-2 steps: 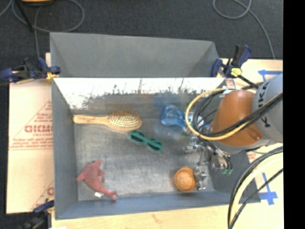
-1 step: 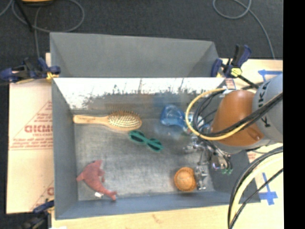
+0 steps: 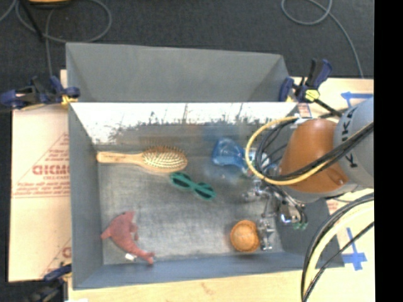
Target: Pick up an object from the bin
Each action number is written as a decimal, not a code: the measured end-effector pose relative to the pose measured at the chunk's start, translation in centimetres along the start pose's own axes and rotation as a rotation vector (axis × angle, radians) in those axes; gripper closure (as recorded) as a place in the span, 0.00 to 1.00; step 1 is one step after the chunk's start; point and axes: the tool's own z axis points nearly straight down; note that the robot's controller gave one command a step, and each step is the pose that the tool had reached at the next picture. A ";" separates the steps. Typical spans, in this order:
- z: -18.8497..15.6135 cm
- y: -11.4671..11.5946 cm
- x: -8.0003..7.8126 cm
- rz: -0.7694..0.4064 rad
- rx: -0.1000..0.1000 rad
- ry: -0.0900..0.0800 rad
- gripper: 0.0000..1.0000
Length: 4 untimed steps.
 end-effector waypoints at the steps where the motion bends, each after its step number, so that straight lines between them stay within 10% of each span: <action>1: 0.2 0.0 0.0 0.000 0.001 -0.001 0.00; 2: 1.7 3.6 1.2 -0.228 -0.015 0.005 0.00; 3: 1.9 3.1 2.3 -0.394 -0.023 0.010 1.00; 4: 1.8 3.0 1.7 -0.398 -0.016 -0.013 0.00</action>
Offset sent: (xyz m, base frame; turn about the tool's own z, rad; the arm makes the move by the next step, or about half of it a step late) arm -0.0217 0.0633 -0.0230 -0.4366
